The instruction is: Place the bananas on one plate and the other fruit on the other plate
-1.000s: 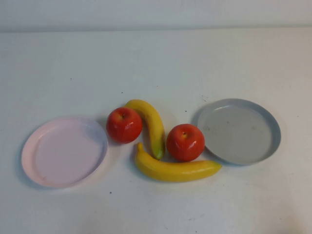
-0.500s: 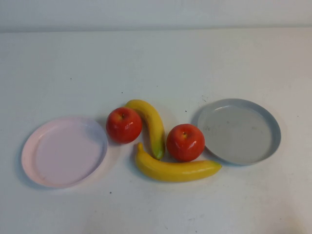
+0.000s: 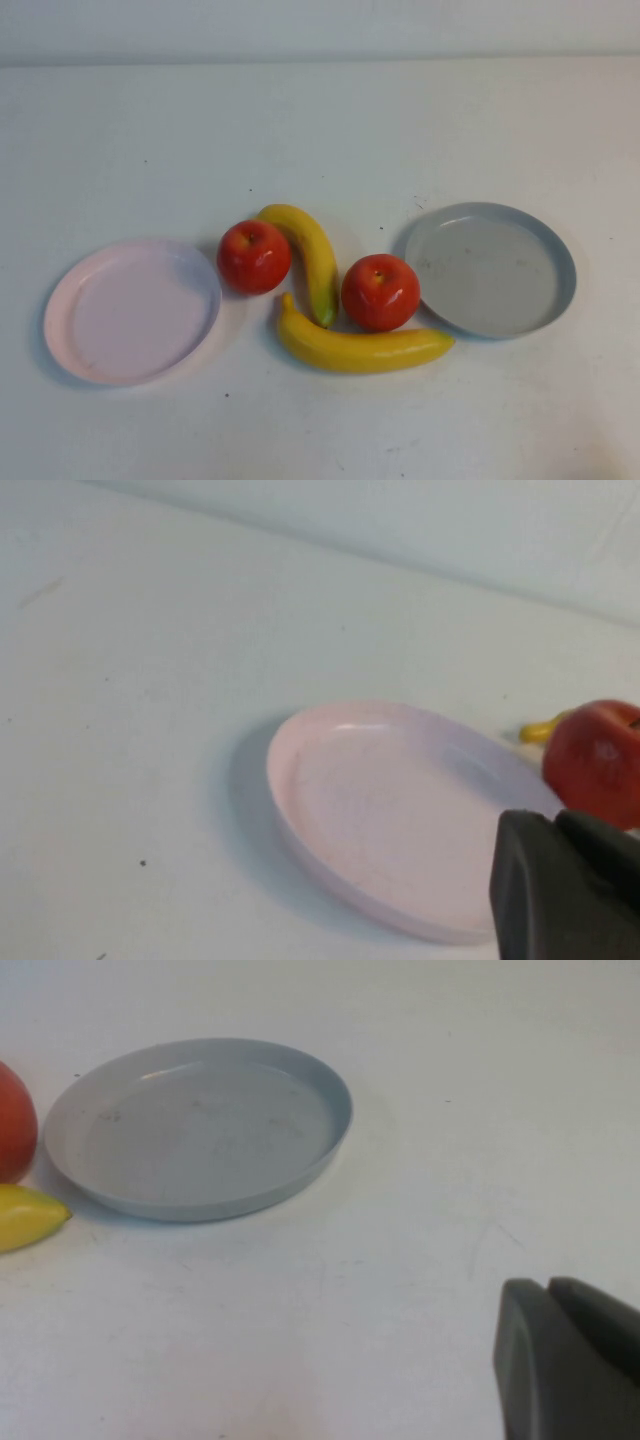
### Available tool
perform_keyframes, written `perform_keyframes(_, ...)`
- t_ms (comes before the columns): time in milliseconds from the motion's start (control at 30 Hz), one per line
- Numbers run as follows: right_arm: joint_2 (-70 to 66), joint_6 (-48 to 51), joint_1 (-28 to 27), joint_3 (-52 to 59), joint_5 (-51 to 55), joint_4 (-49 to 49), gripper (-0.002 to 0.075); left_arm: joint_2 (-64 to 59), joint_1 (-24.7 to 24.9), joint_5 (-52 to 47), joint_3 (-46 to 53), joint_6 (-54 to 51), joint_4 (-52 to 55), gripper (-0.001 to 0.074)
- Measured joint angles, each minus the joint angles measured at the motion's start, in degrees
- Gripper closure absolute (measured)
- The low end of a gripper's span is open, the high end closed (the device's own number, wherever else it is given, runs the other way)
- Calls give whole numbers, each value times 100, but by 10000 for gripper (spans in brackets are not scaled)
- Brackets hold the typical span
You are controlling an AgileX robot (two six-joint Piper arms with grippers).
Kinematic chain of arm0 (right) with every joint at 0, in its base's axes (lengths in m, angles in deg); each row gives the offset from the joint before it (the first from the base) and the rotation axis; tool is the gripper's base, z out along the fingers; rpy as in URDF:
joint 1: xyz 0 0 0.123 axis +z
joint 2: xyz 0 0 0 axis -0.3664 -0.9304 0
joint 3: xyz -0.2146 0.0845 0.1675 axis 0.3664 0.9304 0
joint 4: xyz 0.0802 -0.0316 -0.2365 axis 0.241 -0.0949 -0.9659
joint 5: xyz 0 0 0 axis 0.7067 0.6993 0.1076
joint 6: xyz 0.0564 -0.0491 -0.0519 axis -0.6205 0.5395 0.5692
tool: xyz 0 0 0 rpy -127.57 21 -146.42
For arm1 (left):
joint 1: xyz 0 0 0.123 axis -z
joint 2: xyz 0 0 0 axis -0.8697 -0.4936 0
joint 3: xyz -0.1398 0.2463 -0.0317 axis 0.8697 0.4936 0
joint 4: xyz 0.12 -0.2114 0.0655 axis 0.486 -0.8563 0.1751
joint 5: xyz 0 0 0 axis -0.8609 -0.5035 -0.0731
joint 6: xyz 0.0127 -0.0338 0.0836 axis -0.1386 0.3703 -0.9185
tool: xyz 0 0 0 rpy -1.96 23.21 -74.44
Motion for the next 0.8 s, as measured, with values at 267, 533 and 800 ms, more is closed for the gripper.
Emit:
perform_keyframes(267,0,0,0,0,0,0,743,0,0,467,0,476,0,734)
perform_keyframes(533,0,0,0,0,0,0,743,0,0,1061,0,642,0,734)
perform_keyframes(800,0,0,0,0,0,0,743,-1156,0,-1035,-1957,529,58,736)
